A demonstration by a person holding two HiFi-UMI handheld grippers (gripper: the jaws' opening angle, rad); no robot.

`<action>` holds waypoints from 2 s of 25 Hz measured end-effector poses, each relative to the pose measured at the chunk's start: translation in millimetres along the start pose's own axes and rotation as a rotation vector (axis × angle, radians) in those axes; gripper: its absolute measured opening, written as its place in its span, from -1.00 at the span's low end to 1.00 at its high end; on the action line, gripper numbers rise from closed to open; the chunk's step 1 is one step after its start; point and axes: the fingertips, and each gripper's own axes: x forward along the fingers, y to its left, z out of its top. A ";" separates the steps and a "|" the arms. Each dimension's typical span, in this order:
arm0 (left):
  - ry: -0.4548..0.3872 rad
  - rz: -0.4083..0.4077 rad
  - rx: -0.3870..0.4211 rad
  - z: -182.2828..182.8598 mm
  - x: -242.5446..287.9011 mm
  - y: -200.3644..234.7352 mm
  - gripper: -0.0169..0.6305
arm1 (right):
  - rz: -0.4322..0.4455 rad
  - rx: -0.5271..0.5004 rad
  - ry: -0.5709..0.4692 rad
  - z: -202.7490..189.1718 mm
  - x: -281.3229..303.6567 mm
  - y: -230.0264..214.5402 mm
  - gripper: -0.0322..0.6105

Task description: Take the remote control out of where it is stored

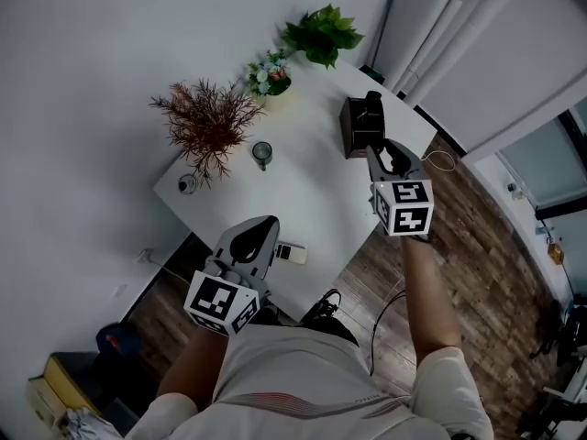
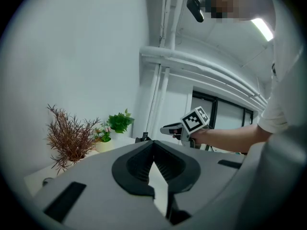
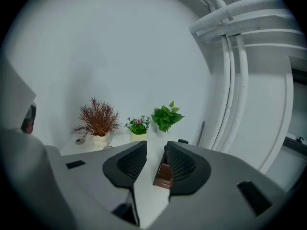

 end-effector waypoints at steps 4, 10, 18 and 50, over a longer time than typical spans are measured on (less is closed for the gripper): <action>0.029 0.024 -0.033 -14.2 7.0 17.2 -0.92 | 0.019 -0.047 0.050 -7.2 54.8 -15.2 -0.36; 0.040 0.054 -0.056 -23.9 17.7 35.7 -0.92 | 0.084 -0.123 0.136 -35.9 121.8 -28.2 -0.19; 0.083 0.074 -0.091 -41.0 31.5 49.8 -0.92 | 0.094 -0.151 0.169 -60.8 160.6 -43.0 -0.19; 0.046 0.087 -0.095 -35.9 17.7 41.3 -0.92 | 0.197 -0.009 -0.155 14.3 38.1 -8.4 -0.26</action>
